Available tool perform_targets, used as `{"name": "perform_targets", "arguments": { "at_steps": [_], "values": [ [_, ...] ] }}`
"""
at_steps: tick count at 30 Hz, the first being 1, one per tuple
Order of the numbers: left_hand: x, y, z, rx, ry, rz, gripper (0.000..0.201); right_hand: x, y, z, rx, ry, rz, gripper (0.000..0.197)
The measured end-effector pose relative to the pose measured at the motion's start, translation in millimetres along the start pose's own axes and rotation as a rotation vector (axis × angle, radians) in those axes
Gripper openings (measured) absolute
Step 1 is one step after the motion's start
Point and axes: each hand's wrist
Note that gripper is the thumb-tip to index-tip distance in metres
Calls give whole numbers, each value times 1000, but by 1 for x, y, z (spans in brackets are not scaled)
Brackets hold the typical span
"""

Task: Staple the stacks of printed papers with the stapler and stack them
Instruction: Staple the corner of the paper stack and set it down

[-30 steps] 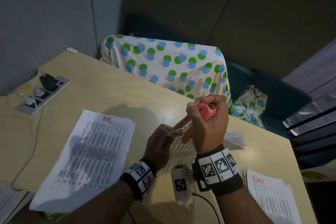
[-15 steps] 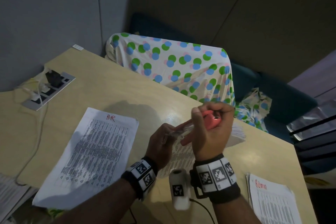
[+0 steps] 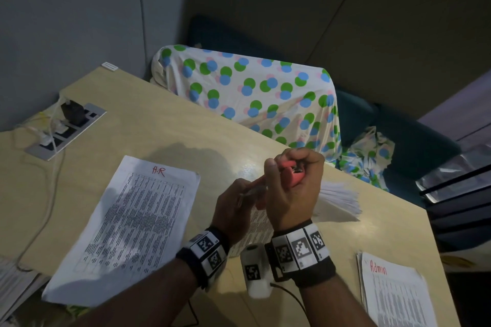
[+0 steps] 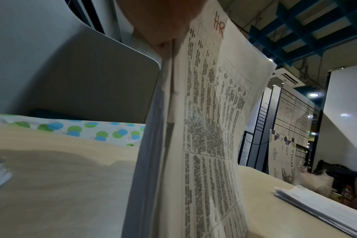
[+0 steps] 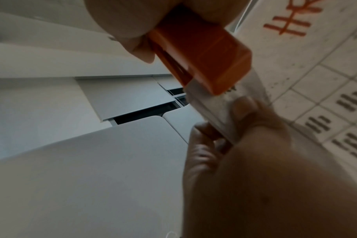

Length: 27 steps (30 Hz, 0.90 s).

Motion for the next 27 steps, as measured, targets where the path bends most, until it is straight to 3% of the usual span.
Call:
{"name": "perform_targets", "arguments": {
  "at_steps": [4,7,12,20,24,27],
  "values": [
    [8,-1,0,-18,-35,-3,13,4,-5,2,104,65,-105,26],
    [5,-1,0,-28,-49,32,17,4,-5,5,158,101,-107,7],
    [3,-2,0,-26,-53,22,24,-2,-1,8,123,109,-40,29],
    [8,-4,-3,-62,-12,-67,24,-5,3,15,183,131,8,28],
    [2,-6,-7,-76,-2,-69,38,-4,4,19,207,121,-34,31],
    [0,-4,-8,-95,16,-53,26,-3,0,20,175,114,-88,32]
  ]
}}
Point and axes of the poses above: each hand's wrist, its own z-axis towards the middle knuckle, its own y-axis out of the palm, x = y × z, and after that the axes turned 14 degrees about z, right-handed
